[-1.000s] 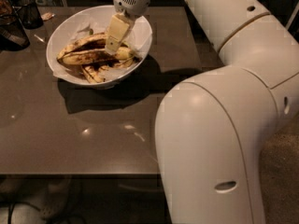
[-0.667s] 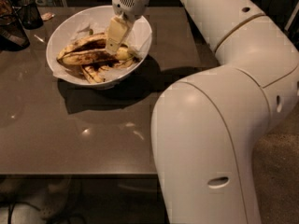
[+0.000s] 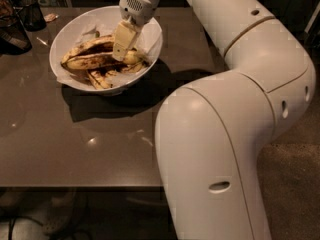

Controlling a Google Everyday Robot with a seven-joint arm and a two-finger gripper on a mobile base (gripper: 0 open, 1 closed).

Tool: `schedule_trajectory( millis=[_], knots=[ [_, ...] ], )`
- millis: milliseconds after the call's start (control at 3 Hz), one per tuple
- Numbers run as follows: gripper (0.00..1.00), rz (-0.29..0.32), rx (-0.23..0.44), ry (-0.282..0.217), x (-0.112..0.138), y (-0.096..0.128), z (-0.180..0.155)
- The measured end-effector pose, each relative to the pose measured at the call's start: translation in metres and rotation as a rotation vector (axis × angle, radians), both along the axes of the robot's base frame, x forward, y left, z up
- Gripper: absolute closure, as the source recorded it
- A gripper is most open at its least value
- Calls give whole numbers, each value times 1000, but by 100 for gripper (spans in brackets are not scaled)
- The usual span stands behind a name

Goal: Pick banana from white bowl

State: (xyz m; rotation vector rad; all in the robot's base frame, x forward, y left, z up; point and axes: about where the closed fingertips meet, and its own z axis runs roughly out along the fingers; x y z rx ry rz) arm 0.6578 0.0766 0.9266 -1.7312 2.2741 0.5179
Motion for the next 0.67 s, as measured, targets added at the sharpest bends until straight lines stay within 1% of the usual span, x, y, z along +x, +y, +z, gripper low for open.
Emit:
schedule_trajectory(
  millis=[333,667],
  knots=[
    [47,-6,-9,-6,6,-1,-2],
    [51,-8,-21,-9,12,0,-6]
  ],
)
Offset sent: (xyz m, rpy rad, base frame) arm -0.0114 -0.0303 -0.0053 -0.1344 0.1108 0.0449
